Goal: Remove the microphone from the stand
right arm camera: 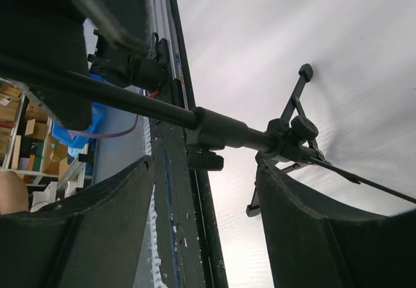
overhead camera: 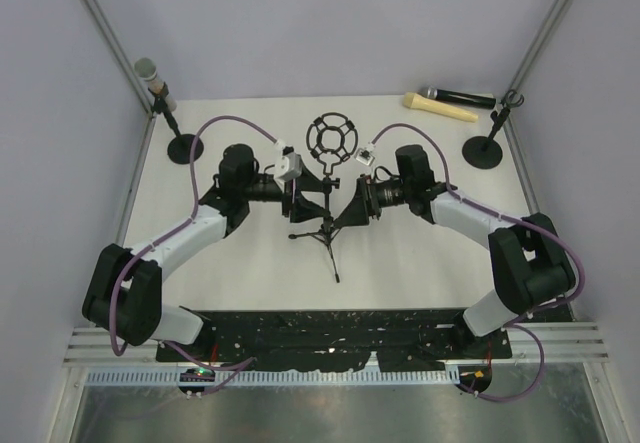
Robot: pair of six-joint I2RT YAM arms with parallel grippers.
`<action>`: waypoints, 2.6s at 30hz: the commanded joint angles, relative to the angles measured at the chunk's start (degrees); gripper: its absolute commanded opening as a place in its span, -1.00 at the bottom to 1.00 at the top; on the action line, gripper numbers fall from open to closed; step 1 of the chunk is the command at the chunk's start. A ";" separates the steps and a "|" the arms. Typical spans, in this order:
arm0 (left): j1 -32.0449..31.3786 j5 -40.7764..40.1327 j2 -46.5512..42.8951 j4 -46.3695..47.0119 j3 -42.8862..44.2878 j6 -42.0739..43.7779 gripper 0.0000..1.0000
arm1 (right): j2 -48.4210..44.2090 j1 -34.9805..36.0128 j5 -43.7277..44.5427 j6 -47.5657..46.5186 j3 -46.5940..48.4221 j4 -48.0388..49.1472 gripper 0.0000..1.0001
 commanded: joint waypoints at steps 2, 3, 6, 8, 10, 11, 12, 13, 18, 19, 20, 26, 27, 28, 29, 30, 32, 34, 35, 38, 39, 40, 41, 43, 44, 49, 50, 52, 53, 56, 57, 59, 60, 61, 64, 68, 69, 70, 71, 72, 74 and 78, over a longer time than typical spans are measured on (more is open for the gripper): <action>-1.03 1.85 -1.19 3.36 1.04 -2.77 0.18 | 1.42 0.92 -1.71 3.15 -0.55 4.65 0.28; -1.20 1.85 -1.28 3.53 1.04 -3.29 0.15 | 1.60 1.01 -1.89 3.06 -0.64 4.91 0.26; -1.55 1.76 -1.28 3.97 1.13 -4.09 0.01 | 1.60 1.10 -1.98 3.15 -0.91 5.35 0.13; -1.82 1.41 -1.10 4.15 1.04 -4.35 -0.11 | 1.60 1.19 -2.06 3.41 -0.99 5.53 0.03; -1.91 1.32 -1.10 4.15 1.04 -4.44 -0.18 | 1.68 1.19 -2.41 3.68 -1.08 5.88 -0.06; -1.99 1.23 -0.93 4.15 1.04 -4.53 -0.20 | 1.69 1.28 -2.50 4.02 -1.08 6.14 -0.10; -2.08 1.14 -0.84 4.24 1.04 -4.62 -0.25 | 1.77 1.36 -2.50 4.03 -1.08 6.23 -0.14; -2.17 0.88 -0.84 4.24 1.04 -4.70 -0.31 | 1.77 1.54 -2.50 4.29 -1.08 6.49 -0.20; -2.35 0.00 -0.93 4.33 0.86 -5.06 -0.50 | 2.04 1.98 -2.77 4.99 -1.08 7.46 -0.58; -2.35 -0.43 -1.01 4.24 0.78 -5.14 -0.53 | 1.95 1.89 -2.77 4.73 -1.08 7.46 -0.69; -2.35 -0.96 -1.01 4.24 0.78 -5.23 -0.56 | 1.78 1.98 -2.33 4.29 -1.08 7.46 -0.73; -2.52 -3.77 -1.10 4.24 0.42 -6.99 -0.69 | 0.63 2.07 6.17 -11.60 3.13 -7.62 -0.88; -2.61 -4.39 -1.10 4.24 0.25 -7.25 -0.73 | 0.37 2.07 7.50 -15.10 4.27 -8.79 -0.88; -2.61 -4.92 -1.10 4.24 0.25 -7.34 -0.75 | 0.28 1.98 10.13 -15.05 4.54 -10.19 -0.88; -2.70 -5.36 -1.02 4.15 0.16 -7.43 -0.76 | -0.07 1.98 11.28 -18.53 4.89 -10.55 -0.89; -2.70 -5.53 -1.01 4.15 0.16 -7.60 -0.77 | -0.33 2.07 13.91 -19.43 4.89 -11.17 -0.89; -2.87 -6.50 -1.10 3.80 0.07 -7.69 -0.80 | -1.12 2.24 18.22 -21.72 4.63 -11.26 -0.88; -2.96 -7.11 -1.28 3.54 0.07 -7.78 -0.86 | -2.35 2.24 21.57 -24.18 4.11 -11.17 -0.88; -3.05 -7.47 -1.28 3.36 0.16 -7.87 -0.89 | -3.49 2.59 24.62 -25.58 3.41 -10.91 -0.88; -3.14 -8.08 -0.93 3.27 0.34 -8.48 -0.92 | -6.13 3.38 29.56 -28.57 1.12 -8.20 -0.88; -3.14 -8.08 -0.67 3.27 0.42 -8.75 -0.92 | -7.53 3.73 31.49 -29.89 -0.45 -7.49 -0.88; -3.22 -8.08 -0.49 3.27 0.51 -8.92 -0.92 | -8.93 4.17 32.29 -31.38 -1.34 -5.74 -0.89; -3.23 -8.17 -0.40 3.27 0.69 -9.19 -0.93 | -9.91 4.35 34.22 -31.74 -2.82 -4.94 -0.89; -3.31 -8.26 -0.05 3.27 0.78 -9.54 -0.93 | -11.75 4.53 35.63 -32.54 -5.37 -1.16 -0.81; -3.31 -8.35 0.04 3.27 0.86 -9.71 -0.93 | -12.28 4.44 35.99 -32.97 -5.82 0.24 -0.69; -3.31 -8.52 0.22 3.27 0.78 -9.80 -0.94 | -15.36 4.44 34.68 -33.50 -7.85 1.40 0.37; -3.31 -8.61 0.30 3.27 0.78 -9.80 -0.94 | -15.63 4.44 33.02 -33.42 -7.15 0.70 0.48; -3.31 -8.44 0.30 3.36 0.78 -9.98 -0.94 | -15.72 4.09 29.34 -32.72 -5.58 -2.02 0.77; -3.31 -8.44 0.30 3.45 0.78 -10.07 -0.95 | -15.54 3.31 27.75 -31.06 -5.13 -3.68 0.89; -3.23 -8.35 0.22 3.62 0.78 -10.07 -0.94 | -12.47 0.76 15.54 -24.82 -1.71 -7.21 0.95; -3.23 -8.35 -0.04 3.62 0.78 -10.07 -0.94 | -9.94 -0.21 10.29 -20.45 -1.09 -7.30 0.95; -3.31 -8.26 -0.13 3.71 0.69 -9.89 -0.94 | -5.64 -1.18 3.43 -14.21 1.02 -8.18 0.93; -3.23 -8.17 -0.31 3.71 0.60 -9.72 -0.94 | -4.13 -1.18 1.21 -12.43 2.59 -9.31 0.90; -3.31 -8.09 -0.31 3.80 0.51 -9.72 -0.94 | -1.77 -1.27 -1.51 -9.97 3.22 -9.67 0.89; -3.31 -7.65 -0.57 3.80 0.43 -9.63 -0.94 | 1.33 -1.19 -4.34 -5.21 4.28 -6.70 0.85; -3.23 -7.29 -1.36 3.80 -0.01 -8.84 -0.94 | 4.41 -1.27 -6.72 1.46 4.63 -2.58 0.76; -3.31 -7.21 -1.45 3.80 -0.10 -8.66 -0.94 | 5.37 -1.27 -7.51 1.91 5.07 -2.38 0.72; -3.40 -7.21 -1.54 3.80 -0.28 -8.49 -0.94 | 6.16 -1.27 -8.04 2.87 5.24 -2.30 0.67; -3.40 -7.21 -1.72 3.80 -0.28 -8.31 -0.94 | 6.43 -1.27 -8.56 3.14 5.51 -2.21 0.65; -3.40 -7.21 -1.54 3.80 -0.28 -8.31 -0.94 | 6.69 -1.27 -9.09 4.28 5.60 -1.51 0.60; -3.40 -7.03 -1.54 3.80 -0.28 -8.31 -0.94 | 7.05 -1.19 -9.62 7.34 5.16 1.29 0.46; -3.49 -7.03 -1.36 3.80 -0.28 -8.31 -0.94 | 7.75 -1.01 -10.06 11.67 4.02 5.53 0.19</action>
